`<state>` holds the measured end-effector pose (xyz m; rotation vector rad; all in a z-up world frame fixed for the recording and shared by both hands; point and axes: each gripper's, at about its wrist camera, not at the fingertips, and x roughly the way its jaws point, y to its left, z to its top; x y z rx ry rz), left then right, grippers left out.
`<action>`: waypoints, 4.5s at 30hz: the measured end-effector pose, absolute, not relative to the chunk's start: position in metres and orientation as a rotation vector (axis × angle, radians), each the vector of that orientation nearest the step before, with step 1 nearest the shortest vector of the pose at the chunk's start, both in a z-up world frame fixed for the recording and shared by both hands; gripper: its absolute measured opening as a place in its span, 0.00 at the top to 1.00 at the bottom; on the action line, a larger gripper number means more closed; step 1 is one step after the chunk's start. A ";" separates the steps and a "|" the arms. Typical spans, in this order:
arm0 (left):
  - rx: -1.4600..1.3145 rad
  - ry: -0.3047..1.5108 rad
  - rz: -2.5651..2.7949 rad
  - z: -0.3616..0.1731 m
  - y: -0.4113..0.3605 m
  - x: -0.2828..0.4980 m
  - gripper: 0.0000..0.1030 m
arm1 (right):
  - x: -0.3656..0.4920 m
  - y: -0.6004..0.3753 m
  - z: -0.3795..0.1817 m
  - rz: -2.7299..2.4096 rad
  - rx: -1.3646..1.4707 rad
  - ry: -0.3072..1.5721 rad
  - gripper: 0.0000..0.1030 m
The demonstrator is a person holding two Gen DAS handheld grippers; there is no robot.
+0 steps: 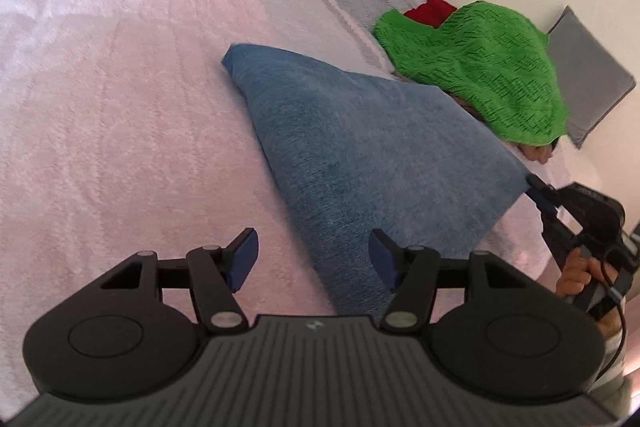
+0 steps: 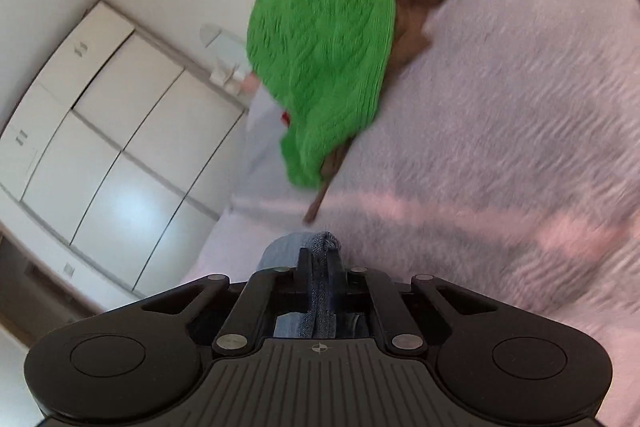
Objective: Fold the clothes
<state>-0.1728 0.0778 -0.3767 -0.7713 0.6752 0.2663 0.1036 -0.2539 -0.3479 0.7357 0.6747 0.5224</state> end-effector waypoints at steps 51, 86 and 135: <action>-0.899 0.573 0.380 -0.370 0.100 -0.396 0.49 | -0.060 -0.237 -0.380 0.697 0.658 0.945 0.82; -0.879 0.517 0.320 -0.386 0.115 -0.392 0.56 | -0.059 -0.208 -0.369 0.725 0.415 0.924 0.51; -0.462 0.677 0.563 -0.381 0.184 -0.273 0.87 | 0.027 -0.044 -0.393 0.886 0.132 0.994 0.43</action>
